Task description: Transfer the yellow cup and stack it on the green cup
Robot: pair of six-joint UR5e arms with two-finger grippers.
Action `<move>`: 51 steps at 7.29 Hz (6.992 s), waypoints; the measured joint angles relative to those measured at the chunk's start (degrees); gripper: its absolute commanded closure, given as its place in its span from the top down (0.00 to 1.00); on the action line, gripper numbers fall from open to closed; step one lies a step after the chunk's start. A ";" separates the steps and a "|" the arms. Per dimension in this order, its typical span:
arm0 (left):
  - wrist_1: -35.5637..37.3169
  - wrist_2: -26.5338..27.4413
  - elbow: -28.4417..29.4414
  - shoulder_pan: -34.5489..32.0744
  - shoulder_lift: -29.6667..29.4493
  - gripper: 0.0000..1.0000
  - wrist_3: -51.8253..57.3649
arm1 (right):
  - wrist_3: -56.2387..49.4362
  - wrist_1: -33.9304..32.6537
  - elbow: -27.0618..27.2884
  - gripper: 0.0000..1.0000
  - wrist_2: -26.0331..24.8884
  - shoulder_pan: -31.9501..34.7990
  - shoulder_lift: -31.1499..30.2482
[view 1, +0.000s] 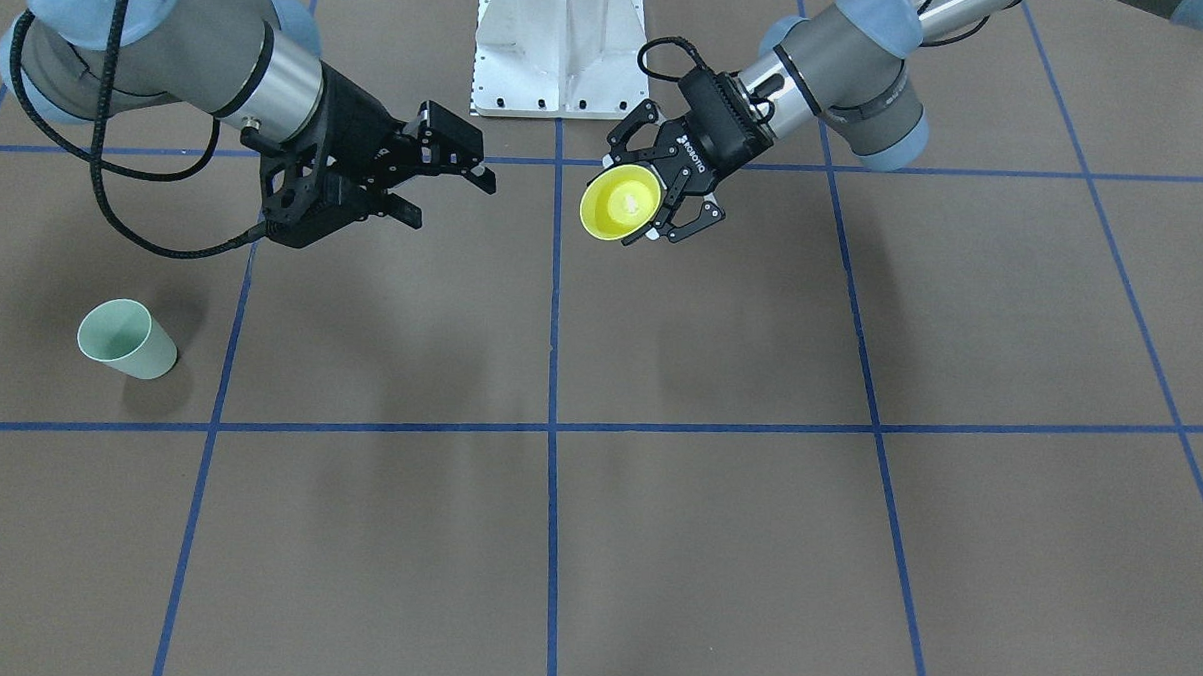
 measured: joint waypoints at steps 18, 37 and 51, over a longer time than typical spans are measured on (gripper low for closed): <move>0.08 2.70 4.50 6.25 -7.42 0.00 1.25 | 1.28 0.21 -1.27 0.50 0.54 -5.90 -0.78; 0.05 3.61 4.86 6.33 -8.19 0.06 1.08 | 1.28 0.52 -0.85 0.06 0.69 -5.99 -2.05; 0.13 5.61 5.51 6.85 -10.83 1.00 0.36 | 0.43 0.55 0.67 0.00 0.66 -4.86 -5.61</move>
